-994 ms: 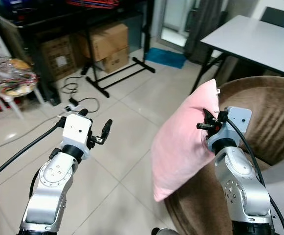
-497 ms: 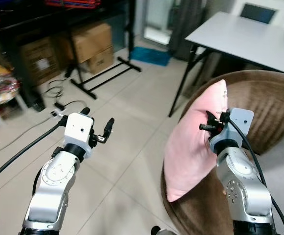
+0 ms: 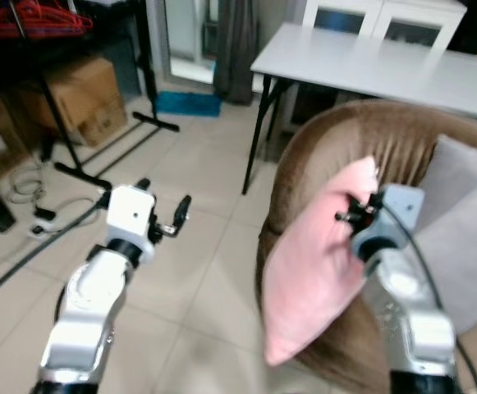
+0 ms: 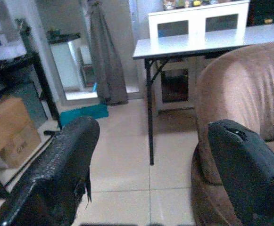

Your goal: Move the pillow to the sofa from floor

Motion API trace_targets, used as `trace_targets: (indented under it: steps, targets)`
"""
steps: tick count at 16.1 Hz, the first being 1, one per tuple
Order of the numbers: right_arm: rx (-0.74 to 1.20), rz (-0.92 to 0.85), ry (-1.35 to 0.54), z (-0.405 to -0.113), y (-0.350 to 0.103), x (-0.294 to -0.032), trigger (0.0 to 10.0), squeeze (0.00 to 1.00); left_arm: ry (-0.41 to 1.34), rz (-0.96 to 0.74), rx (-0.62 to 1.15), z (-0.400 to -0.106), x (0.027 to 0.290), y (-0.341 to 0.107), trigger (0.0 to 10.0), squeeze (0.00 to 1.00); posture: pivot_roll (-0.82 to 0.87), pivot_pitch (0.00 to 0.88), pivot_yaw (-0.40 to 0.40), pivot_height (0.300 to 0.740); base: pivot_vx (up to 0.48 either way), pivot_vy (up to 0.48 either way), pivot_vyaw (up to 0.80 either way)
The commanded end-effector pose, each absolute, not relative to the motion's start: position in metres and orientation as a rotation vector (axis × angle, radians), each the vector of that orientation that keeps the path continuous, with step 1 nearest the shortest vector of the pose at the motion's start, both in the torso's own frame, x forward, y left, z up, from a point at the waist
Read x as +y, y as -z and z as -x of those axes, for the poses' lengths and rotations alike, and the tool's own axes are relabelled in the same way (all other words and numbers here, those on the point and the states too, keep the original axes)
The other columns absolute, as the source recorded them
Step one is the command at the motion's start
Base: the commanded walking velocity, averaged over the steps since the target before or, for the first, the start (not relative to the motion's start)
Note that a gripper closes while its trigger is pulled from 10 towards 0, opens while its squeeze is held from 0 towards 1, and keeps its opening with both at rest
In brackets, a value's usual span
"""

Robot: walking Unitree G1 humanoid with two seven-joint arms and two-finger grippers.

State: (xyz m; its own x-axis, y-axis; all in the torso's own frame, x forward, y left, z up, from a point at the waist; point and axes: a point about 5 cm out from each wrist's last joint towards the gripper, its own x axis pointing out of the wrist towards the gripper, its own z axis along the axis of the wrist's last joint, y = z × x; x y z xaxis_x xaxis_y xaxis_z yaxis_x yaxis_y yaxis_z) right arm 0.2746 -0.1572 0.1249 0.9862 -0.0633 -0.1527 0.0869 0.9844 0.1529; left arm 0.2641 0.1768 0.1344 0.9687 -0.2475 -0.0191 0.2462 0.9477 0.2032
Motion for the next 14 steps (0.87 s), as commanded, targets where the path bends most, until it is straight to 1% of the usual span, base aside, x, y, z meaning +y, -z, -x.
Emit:
trace_targets:
  steps: [1,3,9,14]
  targets:
    - [0.086,-0.147,0.066,-0.2782,-0.1379,-0.1578,10.0,0.0,0.259,-0.207,0.004,-0.2647,0.1745,-0.1333,10.0,0.0,0.02,0.0,-0.027,0.74,0.0,0.0,0.0]
    - [0.079,-0.139,0.052,-0.2805,-0.1394,-0.1564,10.0,0.0,0.283,-0.189,-0.013,-0.2648,0.1734,-0.1347,10.0,0.0,0.02,0.0,-0.027,0.74,0.0,0.0,0.0]
    - [0.07,-0.138,0.052,-0.2824,-0.1392,-0.1555,10.0,0.0,0.302,-0.186,-0.015,-0.2638,0.1758,-0.1354,10.0,0.0,0.02,0.0,-0.026,0.74,0.291,0.0,0.0]
    - [0.074,-0.153,0.064,-0.2835,-0.1388,-0.1568,10.0,0.0,0.364,-0.213,0.013,-0.2601,0.1766,-0.1309,10.0,0.0,0.02,0.0,-0.025,0.74,0.303,0.0,-0.78]
